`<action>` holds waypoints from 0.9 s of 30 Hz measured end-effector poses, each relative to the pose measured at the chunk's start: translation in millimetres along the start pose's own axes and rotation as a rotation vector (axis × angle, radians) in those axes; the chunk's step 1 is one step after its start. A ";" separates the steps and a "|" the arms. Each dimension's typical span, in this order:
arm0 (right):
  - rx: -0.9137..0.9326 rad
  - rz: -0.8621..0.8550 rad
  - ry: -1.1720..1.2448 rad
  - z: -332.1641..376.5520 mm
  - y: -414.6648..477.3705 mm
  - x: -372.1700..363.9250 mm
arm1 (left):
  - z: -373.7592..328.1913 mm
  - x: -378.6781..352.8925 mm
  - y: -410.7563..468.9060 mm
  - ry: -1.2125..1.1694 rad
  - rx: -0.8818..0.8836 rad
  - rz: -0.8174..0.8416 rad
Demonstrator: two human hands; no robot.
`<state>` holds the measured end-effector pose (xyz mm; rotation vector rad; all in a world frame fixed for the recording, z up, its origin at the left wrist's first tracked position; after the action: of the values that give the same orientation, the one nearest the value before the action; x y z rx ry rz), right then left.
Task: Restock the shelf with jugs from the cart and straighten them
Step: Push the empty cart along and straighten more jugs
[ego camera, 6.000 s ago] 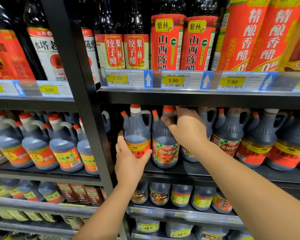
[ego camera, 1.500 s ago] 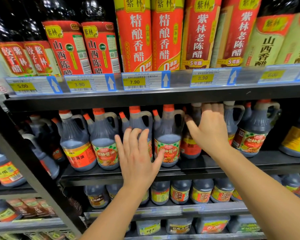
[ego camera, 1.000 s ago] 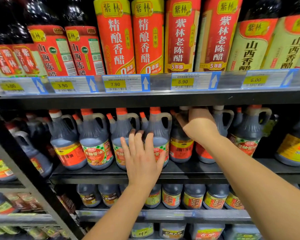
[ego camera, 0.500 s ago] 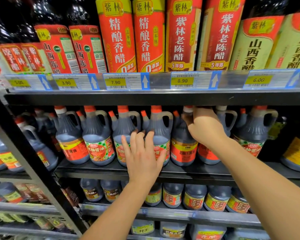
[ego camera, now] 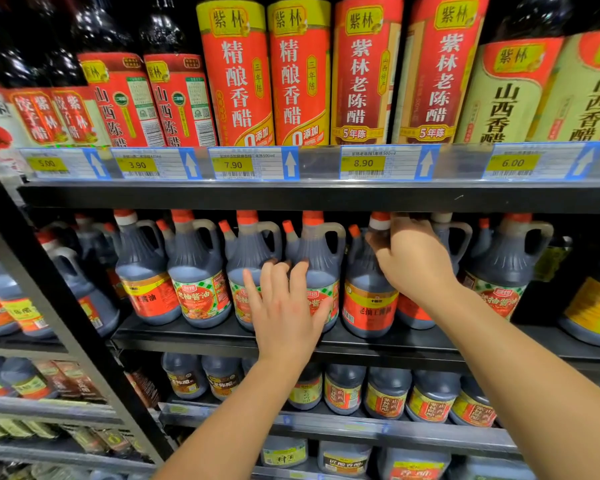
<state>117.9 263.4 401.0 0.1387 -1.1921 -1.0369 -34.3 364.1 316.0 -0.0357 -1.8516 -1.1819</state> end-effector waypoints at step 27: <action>-0.499 0.018 -0.214 -79.6 -10.1 35.7 | -77.5 -5.8 1.1 -0.163 -0.348 -0.020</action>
<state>176.2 199.3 386.5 -0.3806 -1.0857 -1.3253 21.4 310.3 322.6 -0.3175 -1.7656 -1.5414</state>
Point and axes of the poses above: each hand's wrist, its own y-axis towards the middle knuckle, its own x-axis out of the back of the hand, z = x × y, the point moved 7 cm from there along y, towards the middle knuckle, and after that the axes turned 6 degrees about y, right-handed, at the moved point
